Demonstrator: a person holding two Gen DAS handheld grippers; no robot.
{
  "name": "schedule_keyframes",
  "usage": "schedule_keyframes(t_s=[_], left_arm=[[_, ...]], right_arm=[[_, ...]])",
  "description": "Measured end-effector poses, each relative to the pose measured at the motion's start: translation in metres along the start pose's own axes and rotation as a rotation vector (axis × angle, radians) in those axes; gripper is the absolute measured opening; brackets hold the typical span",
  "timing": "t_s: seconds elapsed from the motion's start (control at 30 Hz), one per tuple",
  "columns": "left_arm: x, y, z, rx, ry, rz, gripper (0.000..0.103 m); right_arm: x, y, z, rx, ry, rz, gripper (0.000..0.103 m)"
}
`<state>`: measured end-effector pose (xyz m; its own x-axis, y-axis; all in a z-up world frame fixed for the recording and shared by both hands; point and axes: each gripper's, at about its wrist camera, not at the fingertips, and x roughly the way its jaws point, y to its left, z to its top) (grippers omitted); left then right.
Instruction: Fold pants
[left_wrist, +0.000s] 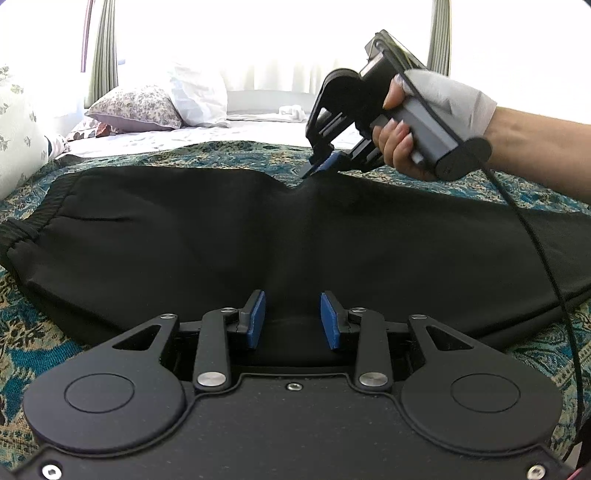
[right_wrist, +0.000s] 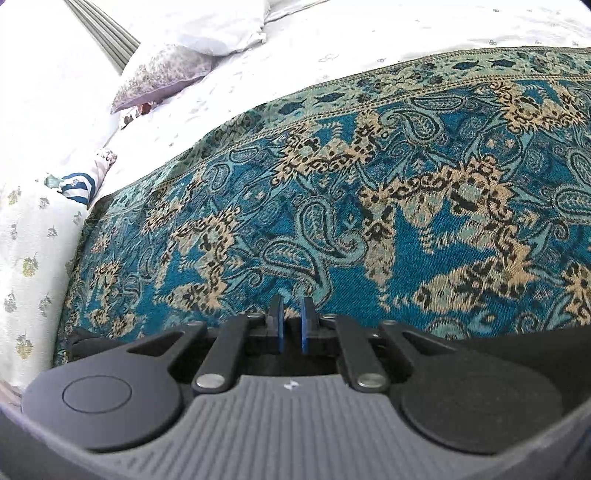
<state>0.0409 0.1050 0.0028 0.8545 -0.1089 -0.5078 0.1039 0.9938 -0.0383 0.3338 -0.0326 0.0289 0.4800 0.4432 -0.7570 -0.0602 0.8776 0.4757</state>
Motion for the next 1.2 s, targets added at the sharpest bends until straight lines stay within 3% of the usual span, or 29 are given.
schedule_keyframes(t_s=[0.13, 0.27, 0.4, 0.5, 0.67, 0.7, 0.77, 0.8, 0.87, 0.97, 1.03, 1.2], left_arm=[[0.000, 0.000, 0.000, 0.000, -0.002, 0.000, 0.033], [0.000, 0.000, -0.001, -0.005, -0.005, -0.003, 0.033], [-0.002, 0.002, -0.002, -0.010, -0.010, -0.014, 0.035], [-0.002, 0.005, -0.001, -0.020, -0.004, -0.022, 0.035], [-0.001, 0.002, 0.000, -0.004, -0.001, -0.012, 0.035], [-0.001, 0.002, 0.000, -0.004, -0.002, -0.011, 0.035], [0.000, 0.002, 0.000, -0.011, -0.002, -0.014, 0.035], [0.000, 0.003, 0.000, -0.018, -0.002, -0.019, 0.035], [0.001, 0.005, 0.000, -0.034, -0.001, -0.027, 0.036], [0.000, 0.008, 0.000, -0.045, -0.004, -0.036, 0.036], [0.000, 0.008, -0.001, -0.042, -0.007, -0.037, 0.037], [0.000, 0.008, -0.003, -0.037, -0.016, -0.035, 0.037]], right_arm=[[0.009, -0.006, 0.003, -0.014, -0.048, -0.051, 0.003], [-0.010, -0.004, -0.003, -0.059, -0.129, -0.001, 0.013], [-0.041, 0.016, -0.022, -0.224, -0.237, 0.023, 0.015], [-0.049, 0.029, -0.042, -0.322, -0.234, 0.018, 0.015], [-0.027, 0.030, -0.077, -0.437, -0.148, -0.106, 0.019], [-0.021, 0.026, -0.077, -0.440, -0.162, -0.141, 0.025], [-0.011, 0.020, -0.073, -0.450, -0.208, -0.238, 0.025], [-0.005, 0.017, -0.070, -0.459, -0.224, -0.289, 0.017], [0.004, 0.015, -0.065, -0.469, -0.233, -0.342, 0.018], [-0.007, 0.019, -0.064, -0.448, -0.263, -0.308, 0.028], [-0.026, 0.017, -0.070, -0.424, -0.307, -0.267, 0.049], [-0.079, 0.011, -0.106, -0.478, -0.384, -0.204, 0.065]])
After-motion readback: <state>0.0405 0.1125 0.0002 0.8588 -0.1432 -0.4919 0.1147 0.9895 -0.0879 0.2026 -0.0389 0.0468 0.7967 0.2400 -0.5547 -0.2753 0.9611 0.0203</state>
